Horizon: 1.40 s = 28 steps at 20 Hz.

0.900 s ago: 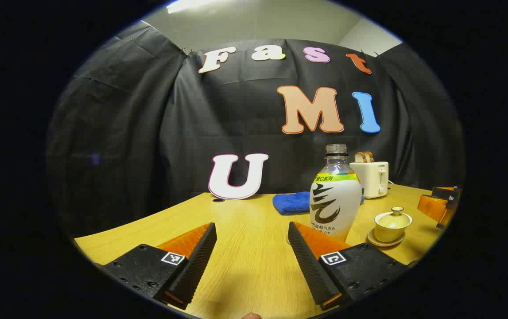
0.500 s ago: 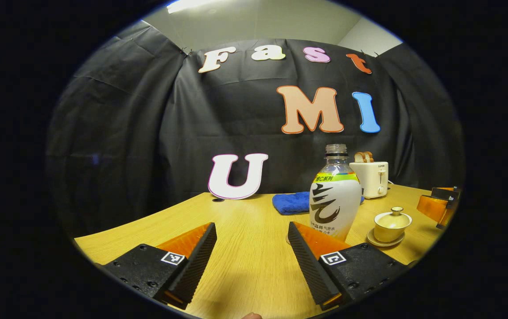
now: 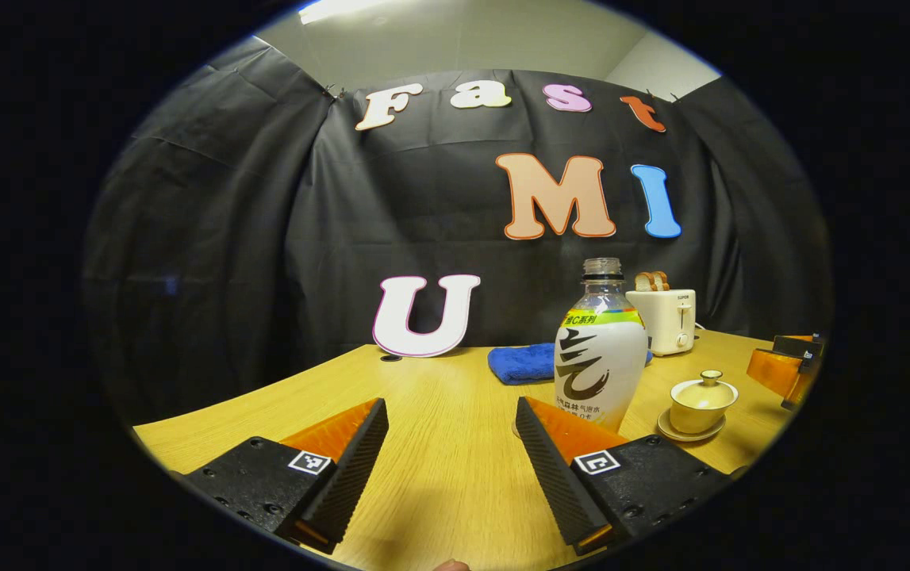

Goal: Open the teacup lid with one hand, grasp the water bottle and pour water into the teacup with the other hand; after pouring, place the water bottle on the coaster and then close the teacup lid.

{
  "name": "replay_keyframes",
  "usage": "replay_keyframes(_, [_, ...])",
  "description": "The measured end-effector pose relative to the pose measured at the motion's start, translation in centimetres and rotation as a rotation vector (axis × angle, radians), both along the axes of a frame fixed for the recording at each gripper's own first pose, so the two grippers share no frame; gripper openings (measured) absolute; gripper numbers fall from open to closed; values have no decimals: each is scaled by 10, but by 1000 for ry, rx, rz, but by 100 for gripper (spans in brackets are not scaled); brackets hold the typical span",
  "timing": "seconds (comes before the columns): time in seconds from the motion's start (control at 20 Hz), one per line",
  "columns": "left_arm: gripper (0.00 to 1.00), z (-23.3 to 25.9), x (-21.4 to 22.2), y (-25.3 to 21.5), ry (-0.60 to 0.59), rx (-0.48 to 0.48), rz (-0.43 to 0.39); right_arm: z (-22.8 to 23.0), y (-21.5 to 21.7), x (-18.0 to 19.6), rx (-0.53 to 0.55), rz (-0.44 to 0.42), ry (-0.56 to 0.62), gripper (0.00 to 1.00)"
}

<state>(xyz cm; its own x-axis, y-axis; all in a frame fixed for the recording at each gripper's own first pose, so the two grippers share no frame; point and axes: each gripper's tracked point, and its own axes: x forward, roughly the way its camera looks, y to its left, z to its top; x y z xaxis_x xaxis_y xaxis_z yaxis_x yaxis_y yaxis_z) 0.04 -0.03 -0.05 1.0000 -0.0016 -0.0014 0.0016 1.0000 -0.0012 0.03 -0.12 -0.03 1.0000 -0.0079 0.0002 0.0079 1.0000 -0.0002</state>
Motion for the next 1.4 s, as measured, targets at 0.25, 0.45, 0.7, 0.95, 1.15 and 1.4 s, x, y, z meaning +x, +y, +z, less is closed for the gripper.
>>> replay_keyframes(0.25, [95, 0, 0, 0, 0, 0, 0, 1, 2, 0, 0, 15, 0, 96])
replay_keyframes(0.45, [95, 1, 0, 0, 1, -1, 0, 0, 1, 1, 0, 5, 1, 94])
replay_keyframes(0.7, [94, 0, 0, 0, -2, 1, 3, 0, 1, 1, 0, 3, 1, 97])
replay_keyframes(0.95, [95, 0, 0, 0, -1, -1, 3, 0, 0, 3, 0, 2, 2, 97])
replay_keyframes(1.15, [94, 1, 0, 0, -1, 0, 2, -1, 2, 4, 0, 5, 1, 96])
replay_keyframes(1.4, [95, 0, 1, 0, -3, 1, 3, -3, 8, 6, 2, 38, 11, 94])
